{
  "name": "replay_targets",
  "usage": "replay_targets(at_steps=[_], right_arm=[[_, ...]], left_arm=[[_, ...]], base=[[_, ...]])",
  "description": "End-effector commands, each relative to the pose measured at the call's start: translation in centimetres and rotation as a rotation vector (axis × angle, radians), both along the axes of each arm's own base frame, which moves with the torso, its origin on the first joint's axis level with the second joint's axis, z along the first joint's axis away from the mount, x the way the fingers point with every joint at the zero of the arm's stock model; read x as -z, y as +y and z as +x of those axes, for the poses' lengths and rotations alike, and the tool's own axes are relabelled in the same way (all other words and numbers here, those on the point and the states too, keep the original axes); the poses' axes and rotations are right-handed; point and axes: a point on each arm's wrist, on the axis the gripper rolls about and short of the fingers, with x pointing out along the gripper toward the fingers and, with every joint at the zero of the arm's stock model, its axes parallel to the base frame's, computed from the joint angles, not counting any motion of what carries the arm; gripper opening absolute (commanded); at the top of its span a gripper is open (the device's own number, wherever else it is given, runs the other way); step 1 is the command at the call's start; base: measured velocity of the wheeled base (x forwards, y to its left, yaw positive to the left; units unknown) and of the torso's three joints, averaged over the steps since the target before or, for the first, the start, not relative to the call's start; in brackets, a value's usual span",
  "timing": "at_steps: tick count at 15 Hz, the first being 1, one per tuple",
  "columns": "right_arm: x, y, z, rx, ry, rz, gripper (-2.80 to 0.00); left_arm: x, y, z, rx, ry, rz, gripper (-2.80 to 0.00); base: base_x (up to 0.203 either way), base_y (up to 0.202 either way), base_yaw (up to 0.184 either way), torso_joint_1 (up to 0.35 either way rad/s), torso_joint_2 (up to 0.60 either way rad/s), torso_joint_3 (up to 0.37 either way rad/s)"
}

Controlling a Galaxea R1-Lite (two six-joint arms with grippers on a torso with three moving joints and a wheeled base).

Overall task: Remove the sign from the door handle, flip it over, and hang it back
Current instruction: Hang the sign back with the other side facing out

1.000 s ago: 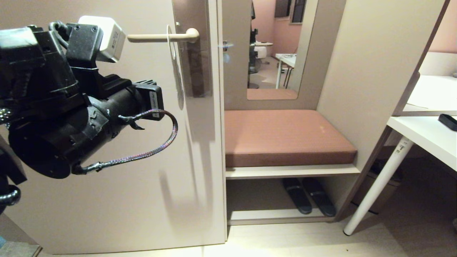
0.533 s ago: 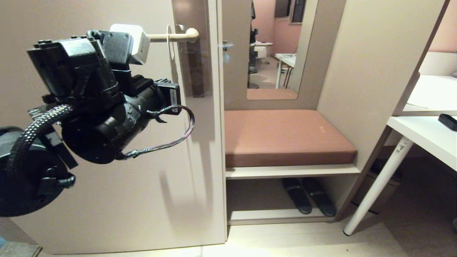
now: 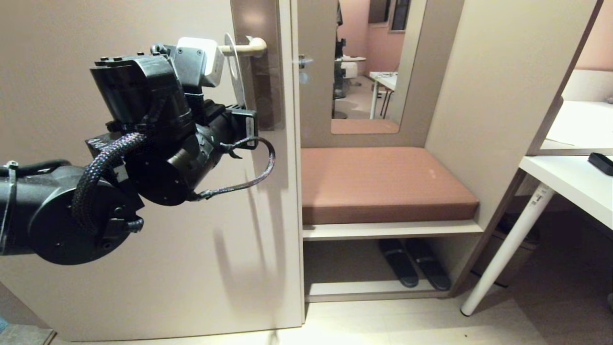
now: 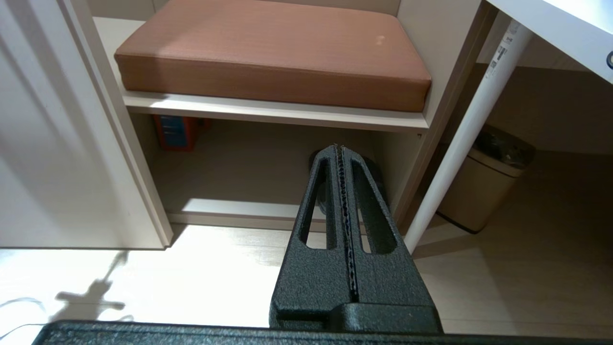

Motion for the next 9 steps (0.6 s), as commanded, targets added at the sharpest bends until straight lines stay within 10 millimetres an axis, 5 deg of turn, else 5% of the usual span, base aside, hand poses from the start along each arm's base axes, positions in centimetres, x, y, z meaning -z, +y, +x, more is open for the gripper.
replay_targets(at_steps=[1,9], right_arm=[[0.00,0.00,0.00,-0.002,0.000,0.000,-2.80],[0.00,0.00,0.00,-0.001,0.000,0.000,-2.80]], left_arm=[[0.05,-0.14,0.02,0.000,-0.001,-0.001,-2.80],[0.18,-0.89,-0.02,0.024,0.000,-0.004,-2.80]], base=[[0.000,0.000,0.000,0.000,0.00,0.000],[0.000,0.000,0.000,0.000,0.00,0.000]])
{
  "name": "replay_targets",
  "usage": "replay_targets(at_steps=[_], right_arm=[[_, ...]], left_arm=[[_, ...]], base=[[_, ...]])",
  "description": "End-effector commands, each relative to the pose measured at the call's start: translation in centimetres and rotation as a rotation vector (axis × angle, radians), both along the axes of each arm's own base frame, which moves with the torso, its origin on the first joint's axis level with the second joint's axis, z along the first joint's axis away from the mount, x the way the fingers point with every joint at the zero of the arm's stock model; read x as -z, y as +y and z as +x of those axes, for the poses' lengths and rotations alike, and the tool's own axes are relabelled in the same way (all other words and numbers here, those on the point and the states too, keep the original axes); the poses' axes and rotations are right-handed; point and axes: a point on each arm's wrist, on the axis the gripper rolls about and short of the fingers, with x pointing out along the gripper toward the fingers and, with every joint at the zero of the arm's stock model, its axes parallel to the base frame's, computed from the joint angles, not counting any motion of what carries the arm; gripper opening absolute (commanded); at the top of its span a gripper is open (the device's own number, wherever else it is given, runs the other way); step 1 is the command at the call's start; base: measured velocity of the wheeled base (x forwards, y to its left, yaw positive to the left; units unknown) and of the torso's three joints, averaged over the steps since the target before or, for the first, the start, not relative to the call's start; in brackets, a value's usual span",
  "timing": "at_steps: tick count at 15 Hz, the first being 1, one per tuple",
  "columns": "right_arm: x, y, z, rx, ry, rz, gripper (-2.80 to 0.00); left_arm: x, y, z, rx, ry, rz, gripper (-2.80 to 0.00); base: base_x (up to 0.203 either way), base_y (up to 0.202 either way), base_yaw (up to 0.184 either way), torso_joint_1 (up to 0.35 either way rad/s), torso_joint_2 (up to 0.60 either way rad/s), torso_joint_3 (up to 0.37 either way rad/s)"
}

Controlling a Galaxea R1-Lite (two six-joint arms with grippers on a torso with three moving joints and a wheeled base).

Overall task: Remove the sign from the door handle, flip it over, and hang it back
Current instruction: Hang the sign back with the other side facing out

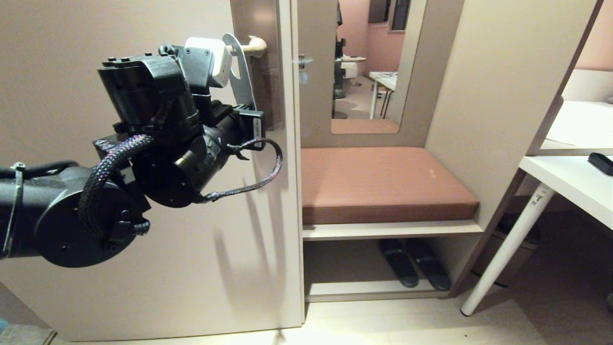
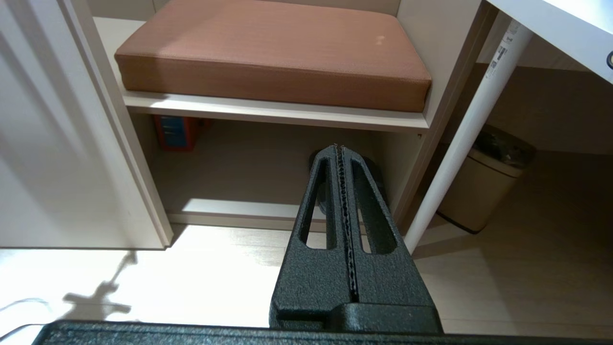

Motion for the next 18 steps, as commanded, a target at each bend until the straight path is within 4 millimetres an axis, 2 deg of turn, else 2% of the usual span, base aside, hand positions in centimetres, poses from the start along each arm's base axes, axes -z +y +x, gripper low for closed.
replay_targets(at_steps=[1,10,18], right_arm=[[0.0,0.0,0.0,0.000,0.000,-0.001,-2.80],[0.0,0.0,0.0,-0.002,0.000,-0.001,-2.80],[0.0,0.0,0.0,0.000,0.000,-0.001,-2.80]], left_arm=[[0.0,-0.2,0.2,0.001,-0.003,-0.002,-2.80],[-0.1,1.6,2.2,-0.079,-0.011,-0.002,-2.80],[0.1,1.1,2.2,-0.035,-0.006,0.003,-2.80]], base=[[0.000,0.000,0.000,0.000,0.00,0.000],[0.000,0.000,0.000,0.000,0.00,0.000],[0.000,0.000,0.000,0.000,0.00,0.000]])
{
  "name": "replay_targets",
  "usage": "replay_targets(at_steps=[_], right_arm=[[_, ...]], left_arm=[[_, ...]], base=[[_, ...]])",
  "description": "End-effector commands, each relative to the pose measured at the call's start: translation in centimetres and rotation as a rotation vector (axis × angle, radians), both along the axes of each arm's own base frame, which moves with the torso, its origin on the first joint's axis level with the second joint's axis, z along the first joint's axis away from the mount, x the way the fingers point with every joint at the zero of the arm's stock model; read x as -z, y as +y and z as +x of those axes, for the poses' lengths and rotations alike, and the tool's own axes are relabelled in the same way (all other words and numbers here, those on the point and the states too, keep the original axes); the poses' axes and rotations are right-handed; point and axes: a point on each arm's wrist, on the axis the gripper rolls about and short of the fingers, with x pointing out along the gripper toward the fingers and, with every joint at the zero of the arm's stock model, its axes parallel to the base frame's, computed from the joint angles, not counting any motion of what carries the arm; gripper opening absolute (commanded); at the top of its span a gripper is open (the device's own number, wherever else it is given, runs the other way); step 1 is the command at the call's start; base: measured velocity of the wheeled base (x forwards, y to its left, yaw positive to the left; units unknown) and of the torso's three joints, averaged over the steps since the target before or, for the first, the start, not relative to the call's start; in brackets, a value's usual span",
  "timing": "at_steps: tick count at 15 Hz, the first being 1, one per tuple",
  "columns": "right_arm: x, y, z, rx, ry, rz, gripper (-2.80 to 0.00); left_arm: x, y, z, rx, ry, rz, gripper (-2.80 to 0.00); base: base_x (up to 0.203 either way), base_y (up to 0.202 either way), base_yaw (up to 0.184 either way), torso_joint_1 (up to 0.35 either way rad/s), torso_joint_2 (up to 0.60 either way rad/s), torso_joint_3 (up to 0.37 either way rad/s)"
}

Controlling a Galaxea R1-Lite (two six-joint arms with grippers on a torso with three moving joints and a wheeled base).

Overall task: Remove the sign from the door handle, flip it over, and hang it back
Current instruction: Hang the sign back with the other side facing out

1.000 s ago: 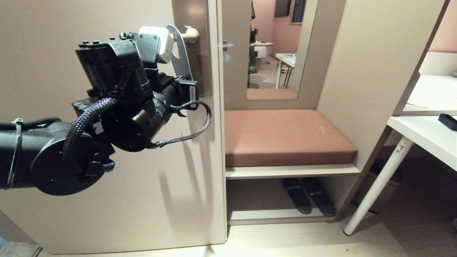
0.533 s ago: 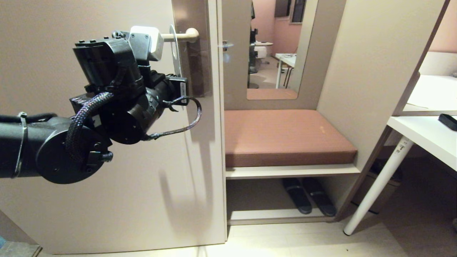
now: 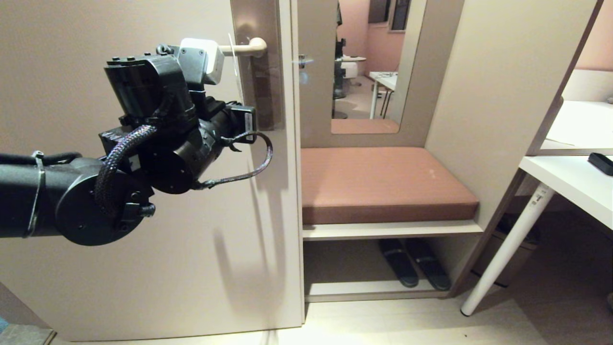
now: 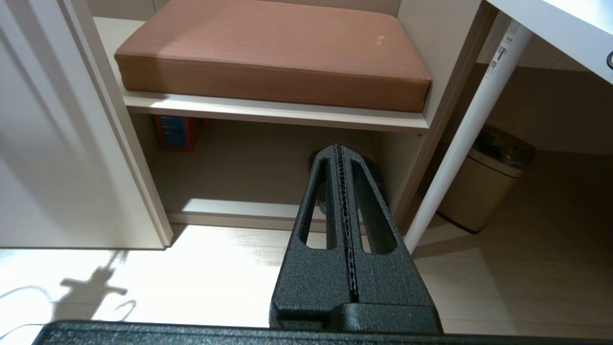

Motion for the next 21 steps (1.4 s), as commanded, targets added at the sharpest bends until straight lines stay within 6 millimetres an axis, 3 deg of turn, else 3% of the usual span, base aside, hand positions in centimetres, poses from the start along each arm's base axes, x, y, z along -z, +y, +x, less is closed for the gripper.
replay_targets(at_steps=[1,6,21], right_arm=[[0.0,0.0,0.0,-0.001,0.000,-0.001,-2.80],[0.0,0.0,0.0,-0.001,0.000,-0.001,-2.80],[0.0,0.0,0.0,-0.001,0.001,-0.001,-2.80]], left_arm=[[0.1,-0.2,0.0,0.002,-0.002,0.000,-2.80],[-0.4,-1.0,0.7,0.010,-0.019,-0.006,-2.80],[-0.5,-2.8,-0.3,0.065,-0.023,-0.008,-2.80]], base=[[0.000,0.000,0.000,0.000,0.00,0.000],[0.000,0.000,0.000,0.000,0.00,0.000],[0.000,0.000,0.000,0.000,0.00,0.000]])
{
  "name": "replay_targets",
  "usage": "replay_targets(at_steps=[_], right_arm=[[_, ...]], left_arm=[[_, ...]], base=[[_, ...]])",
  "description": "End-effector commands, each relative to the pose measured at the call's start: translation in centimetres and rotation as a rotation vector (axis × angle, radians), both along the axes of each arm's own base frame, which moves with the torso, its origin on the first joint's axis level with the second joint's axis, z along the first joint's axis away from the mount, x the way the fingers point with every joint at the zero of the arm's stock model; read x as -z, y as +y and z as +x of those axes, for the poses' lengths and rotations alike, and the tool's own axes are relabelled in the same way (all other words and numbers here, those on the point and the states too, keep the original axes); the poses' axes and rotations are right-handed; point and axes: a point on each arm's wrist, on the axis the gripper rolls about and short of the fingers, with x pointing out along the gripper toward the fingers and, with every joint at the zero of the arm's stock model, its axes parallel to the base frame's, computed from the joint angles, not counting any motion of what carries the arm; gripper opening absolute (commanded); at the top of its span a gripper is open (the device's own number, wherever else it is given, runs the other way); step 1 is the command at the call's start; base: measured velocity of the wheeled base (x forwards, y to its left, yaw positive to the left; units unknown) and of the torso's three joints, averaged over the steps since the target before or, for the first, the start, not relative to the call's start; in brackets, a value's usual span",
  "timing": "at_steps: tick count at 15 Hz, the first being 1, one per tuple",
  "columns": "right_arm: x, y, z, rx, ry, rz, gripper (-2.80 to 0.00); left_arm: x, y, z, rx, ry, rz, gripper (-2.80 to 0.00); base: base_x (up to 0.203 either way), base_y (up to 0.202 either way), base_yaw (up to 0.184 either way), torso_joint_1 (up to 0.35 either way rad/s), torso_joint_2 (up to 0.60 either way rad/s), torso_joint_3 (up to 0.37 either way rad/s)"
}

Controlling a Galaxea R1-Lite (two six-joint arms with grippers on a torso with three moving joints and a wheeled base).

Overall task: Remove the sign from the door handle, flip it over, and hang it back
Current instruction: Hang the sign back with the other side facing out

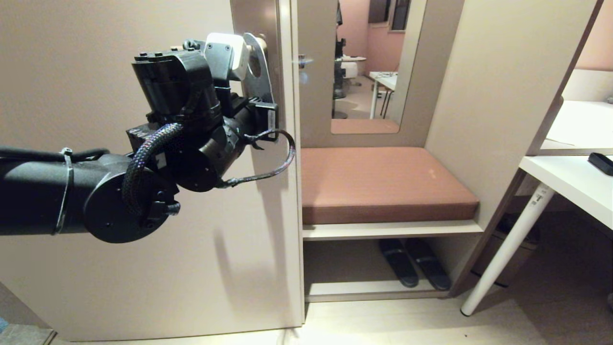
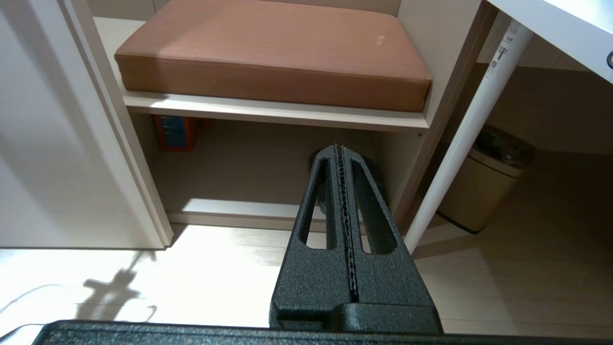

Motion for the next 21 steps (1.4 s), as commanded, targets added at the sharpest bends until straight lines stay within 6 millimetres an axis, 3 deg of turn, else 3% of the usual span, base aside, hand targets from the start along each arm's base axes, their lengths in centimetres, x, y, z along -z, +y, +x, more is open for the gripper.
replay_targets(at_steps=[1,15,21], right_arm=[[0.0,0.0,0.0,0.000,0.000,-0.001,-2.80],[0.0,0.0,0.0,0.000,0.000,-0.001,-2.80],[0.0,0.0,0.0,0.000,0.000,-0.001,-2.80]], left_arm=[[0.0,-0.2,-0.1,0.005,-0.004,-0.001,-2.80],[-0.2,-0.7,0.1,0.005,-0.008,-0.011,-2.80],[-0.5,0.3,-1.4,0.002,-0.008,-0.008,-2.80]], base=[[0.000,0.000,0.000,0.000,0.00,0.000],[0.000,0.000,0.000,0.000,0.00,0.000],[0.000,0.000,0.000,0.000,0.00,0.000]])
